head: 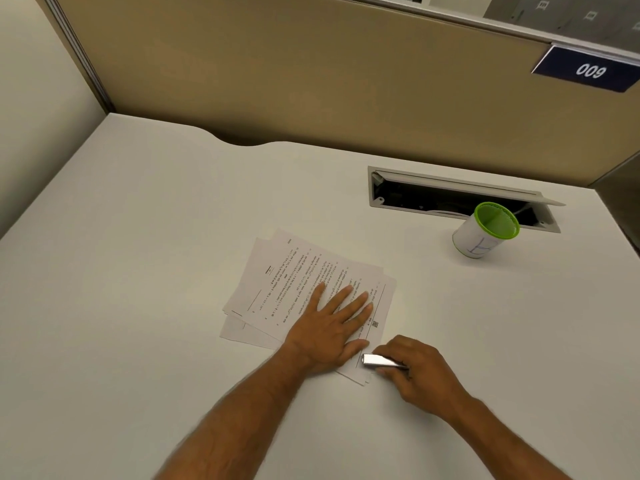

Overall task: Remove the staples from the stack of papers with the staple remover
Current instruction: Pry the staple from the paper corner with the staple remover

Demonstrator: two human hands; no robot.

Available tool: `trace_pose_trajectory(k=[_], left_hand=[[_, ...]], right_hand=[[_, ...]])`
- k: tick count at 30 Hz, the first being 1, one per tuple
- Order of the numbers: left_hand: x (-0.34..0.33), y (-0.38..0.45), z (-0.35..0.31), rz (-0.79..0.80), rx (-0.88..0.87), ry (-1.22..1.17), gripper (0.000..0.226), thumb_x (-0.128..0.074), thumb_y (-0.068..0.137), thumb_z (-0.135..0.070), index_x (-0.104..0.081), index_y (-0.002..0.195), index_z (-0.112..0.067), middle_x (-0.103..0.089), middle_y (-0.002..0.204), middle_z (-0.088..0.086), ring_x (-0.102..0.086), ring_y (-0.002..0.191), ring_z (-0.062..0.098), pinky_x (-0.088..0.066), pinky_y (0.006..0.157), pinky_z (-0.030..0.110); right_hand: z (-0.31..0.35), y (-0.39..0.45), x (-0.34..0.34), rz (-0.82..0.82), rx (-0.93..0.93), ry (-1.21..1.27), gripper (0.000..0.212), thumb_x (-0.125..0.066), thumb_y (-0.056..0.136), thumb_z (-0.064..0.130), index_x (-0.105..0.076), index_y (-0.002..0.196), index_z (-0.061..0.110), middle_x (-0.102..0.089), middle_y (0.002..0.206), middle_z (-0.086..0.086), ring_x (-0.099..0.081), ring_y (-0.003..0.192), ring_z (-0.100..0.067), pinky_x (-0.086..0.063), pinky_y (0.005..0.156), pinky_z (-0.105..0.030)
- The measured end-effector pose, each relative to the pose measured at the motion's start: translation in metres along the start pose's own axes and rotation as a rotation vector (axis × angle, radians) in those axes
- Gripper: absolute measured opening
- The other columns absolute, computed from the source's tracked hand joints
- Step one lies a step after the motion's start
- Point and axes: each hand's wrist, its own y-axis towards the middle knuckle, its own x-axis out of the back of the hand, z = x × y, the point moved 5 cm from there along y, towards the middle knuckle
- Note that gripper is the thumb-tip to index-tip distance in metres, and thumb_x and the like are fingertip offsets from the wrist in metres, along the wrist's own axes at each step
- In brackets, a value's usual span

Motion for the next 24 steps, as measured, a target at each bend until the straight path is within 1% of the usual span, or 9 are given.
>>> trace_pose_trajectory(k=[2,5,9,11,15,18,21,24], left_hand=[[0.0,0.0,-0.001,0.006,0.003,-0.003,0.067,-0.012,0.101,-0.061,0.002,0.159,-0.029,0.005,0.168,-0.005,0.007,0.155,0.023,0.001,0.121,0.061],[0.0,0.0,-0.001,0.001,0.003,0.005,0.067,-0.012,0.101,-0.061,0.002,0.159,-0.029,0.005,0.168,-0.005,0.008,0.155,0.023,0.002,0.121,0.061],[0.001,0.0,-0.001,-0.003,0.004,0.005,0.067,-0.01,0.1,-0.061,-0.001,0.159,-0.03,0.002,0.169,-0.005,0.005,0.155,0.023,0.003,0.121,0.062],[0.001,0.001,-0.001,0.005,0.007,-0.005,0.067,-0.012,0.1,-0.062,-0.002,0.159,-0.031,0.002,0.168,-0.005,0.005,0.155,0.023,0.003,0.121,0.062],[-0.003,0.004,0.001,0.023,0.008,-0.009,0.068,-0.01,0.098,-0.066,0.003,0.157,-0.035,0.006,0.168,-0.006,0.008,0.155,0.023,0.005,0.12,0.063],[-0.001,0.004,0.001,0.039,0.006,-0.007,0.069,-0.008,0.096,-0.068,0.002,0.157,-0.038,0.005,0.168,-0.005,0.007,0.155,0.024,0.004,0.119,0.064],[0.003,0.003,-0.002,0.026,-0.013,-0.01,0.062,-0.016,0.1,-0.064,-0.003,0.156,-0.043,0.002,0.169,-0.003,0.006,0.155,0.027,0.004,0.118,0.065],[0.008,-0.002,0.001,0.04,-0.102,-0.078,0.059,-0.033,0.099,-0.055,-0.013,0.154,-0.048,0.0,0.169,-0.002,0.01,0.154,0.032,0.01,0.117,0.067]], right_hand=[[0.001,0.0,-0.001,0.003,-0.003,-0.003,0.024,-0.068,0.088,0.024,-0.071,0.111,0.024,-0.072,0.099,0.007,-0.064,0.088,-0.011,-0.051,0.077,-0.021],[0.004,0.003,-0.001,-0.004,0.006,0.005,0.024,-0.069,0.087,0.023,-0.072,0.111,0.024,-0.072,0.098,0.007,-0.064,0.087,-0.011,-0.052,0.077,-0.023],[0.005,0.006,-0.002,0.011,0.016,-0.033,0.026,-0.065,0.088,0.029,-0.07,0.114,0.028,-0.07,0.103,0.007,-0.062,0.092,-0.011,-0.052,0.081,-0.025],[0.002,0.006,-0.001,0.022,0.004,-0.042,0.026,-0.065,0.087,0.033,-0.069,0.112,0.028,-0.069,0.102,0.008,-0.062,0.091,-0.01,-0.052,0.08,-0.024],[0.0,0.004,0.002,0.033,-0.016,0.009,0.023,-0.062,0.086,0.04,-0.069,0.106,0.03,-0.066,0.097,0.011,-0.06,0.086,-0.003,-0.051,0.076,-0.02],[0.002,0.006,0.003,0.034,-0.014,0.022,0.021,-0.062,0.086,0.037,-0.07,0.104,0.029,-0.067,0.094,0.011,-0.059,0.084,-0.003,-0.051,0.075,-0.022],[0.002,0.008,0.004,0.039,-0.013,0.04,0.019,-0.065,0.086,0.029,-0.071,0.103,0.028,-0.068,0.093,0.01,-0.06,0.083,-0.004,-0.051,0.074,-0.023],[0.002,0.009,0.005,0.048,-0.011,0.046,0.02,-0.063,0.086,0.029,-0.072,0.103,0.029,-0.068,0.093,0.01,-0.06,0.083,-0.004,-0.05,0.074,-0.022]])
